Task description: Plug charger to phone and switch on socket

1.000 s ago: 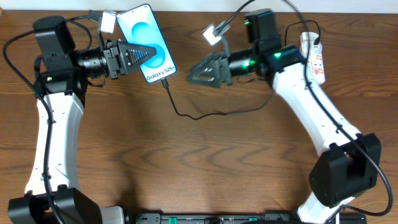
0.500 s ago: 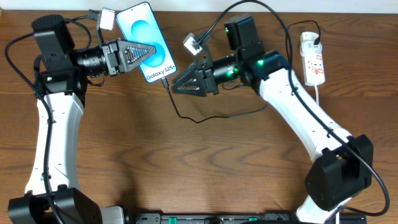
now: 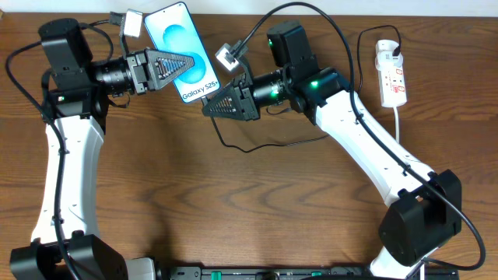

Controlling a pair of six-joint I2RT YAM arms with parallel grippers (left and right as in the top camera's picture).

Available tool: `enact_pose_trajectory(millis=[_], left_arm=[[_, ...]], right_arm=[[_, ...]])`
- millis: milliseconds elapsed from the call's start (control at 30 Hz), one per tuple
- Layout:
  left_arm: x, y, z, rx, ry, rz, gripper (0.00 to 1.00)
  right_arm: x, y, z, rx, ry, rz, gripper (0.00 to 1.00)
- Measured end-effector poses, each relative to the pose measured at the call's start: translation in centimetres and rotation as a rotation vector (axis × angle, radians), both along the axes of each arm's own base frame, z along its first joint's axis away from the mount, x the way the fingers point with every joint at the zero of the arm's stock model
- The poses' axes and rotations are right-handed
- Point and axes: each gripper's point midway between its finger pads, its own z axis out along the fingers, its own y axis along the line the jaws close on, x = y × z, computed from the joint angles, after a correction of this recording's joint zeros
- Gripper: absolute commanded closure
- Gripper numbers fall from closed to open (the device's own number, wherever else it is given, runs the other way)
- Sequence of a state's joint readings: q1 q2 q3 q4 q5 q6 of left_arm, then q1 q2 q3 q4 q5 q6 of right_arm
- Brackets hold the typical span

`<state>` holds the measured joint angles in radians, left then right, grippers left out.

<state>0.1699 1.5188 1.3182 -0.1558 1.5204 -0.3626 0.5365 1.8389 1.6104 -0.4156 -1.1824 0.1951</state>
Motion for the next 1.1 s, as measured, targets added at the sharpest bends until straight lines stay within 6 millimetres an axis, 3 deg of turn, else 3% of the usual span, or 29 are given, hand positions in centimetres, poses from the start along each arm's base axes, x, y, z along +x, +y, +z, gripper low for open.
enact_pose_trajectory(millis=[133,1100], left_arm=[[0.12,0.05,-0.05,0.004,-0.001,0.007,0.93],[0.40,0.59,-0.44,0.005,0.037,0.037,0.93]], right_arm=[[0.00,0.04,0.26,0.002,0.026,-0.004,0.99],[0.23,0.46,0.71,-0.004,0.102,-0.034,0.98]])
